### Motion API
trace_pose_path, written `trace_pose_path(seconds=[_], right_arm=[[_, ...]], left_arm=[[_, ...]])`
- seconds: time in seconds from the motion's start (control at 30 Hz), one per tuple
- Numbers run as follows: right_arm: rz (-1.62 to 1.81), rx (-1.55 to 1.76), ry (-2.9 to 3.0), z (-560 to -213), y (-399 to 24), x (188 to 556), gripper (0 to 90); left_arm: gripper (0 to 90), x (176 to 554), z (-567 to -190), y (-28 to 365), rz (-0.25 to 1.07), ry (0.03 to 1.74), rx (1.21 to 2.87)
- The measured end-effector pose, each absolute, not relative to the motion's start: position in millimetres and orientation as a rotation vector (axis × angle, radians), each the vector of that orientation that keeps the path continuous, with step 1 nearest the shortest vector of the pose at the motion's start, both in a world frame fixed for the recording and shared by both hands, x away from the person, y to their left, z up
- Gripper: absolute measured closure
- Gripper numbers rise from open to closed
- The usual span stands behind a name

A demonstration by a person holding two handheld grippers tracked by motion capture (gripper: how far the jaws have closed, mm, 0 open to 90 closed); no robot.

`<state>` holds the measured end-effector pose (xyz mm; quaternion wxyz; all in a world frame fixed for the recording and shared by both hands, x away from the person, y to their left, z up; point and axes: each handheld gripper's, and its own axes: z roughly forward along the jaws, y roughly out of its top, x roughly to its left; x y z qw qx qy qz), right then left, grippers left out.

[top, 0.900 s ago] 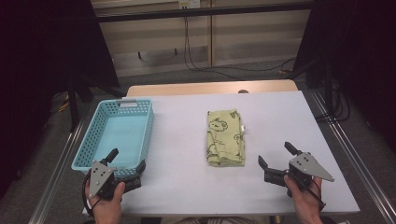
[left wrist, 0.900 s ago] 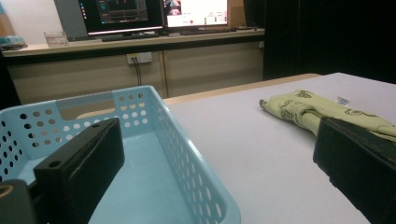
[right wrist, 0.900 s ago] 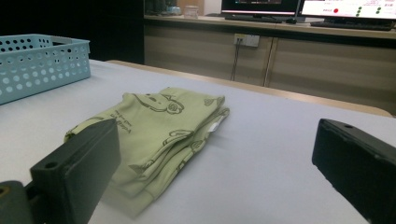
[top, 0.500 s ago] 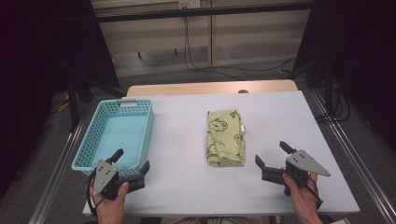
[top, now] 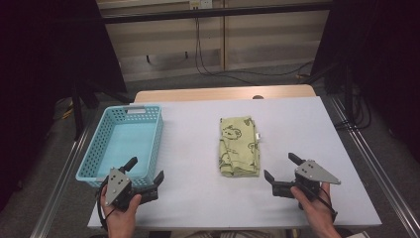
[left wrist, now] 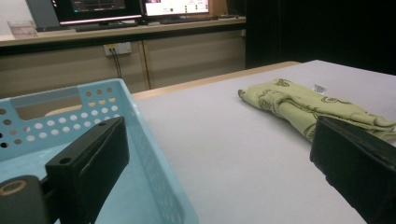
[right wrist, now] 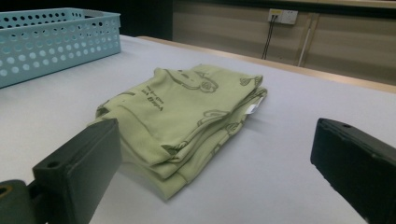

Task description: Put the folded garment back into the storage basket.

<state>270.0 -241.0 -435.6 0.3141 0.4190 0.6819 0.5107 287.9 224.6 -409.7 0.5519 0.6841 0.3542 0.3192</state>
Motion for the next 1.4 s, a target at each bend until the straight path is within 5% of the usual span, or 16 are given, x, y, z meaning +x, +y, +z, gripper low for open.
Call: trace_pose_path(seconds=[0.83, 1.4], right_arm=[[1.326, 1.068, 2.058, -425.2, -224.0, 281.9, 3.1], [1.299, 1.022, 2.227, -415.7, -218.4, 294.3, 5.9]], left_arm=[[9.2, 305.3, -392.9, 166.6, 0.601, 0.641, 1.75], [4.2, 343.3, -398.2, 145.8, 0.495, 0.71, 1.769]])
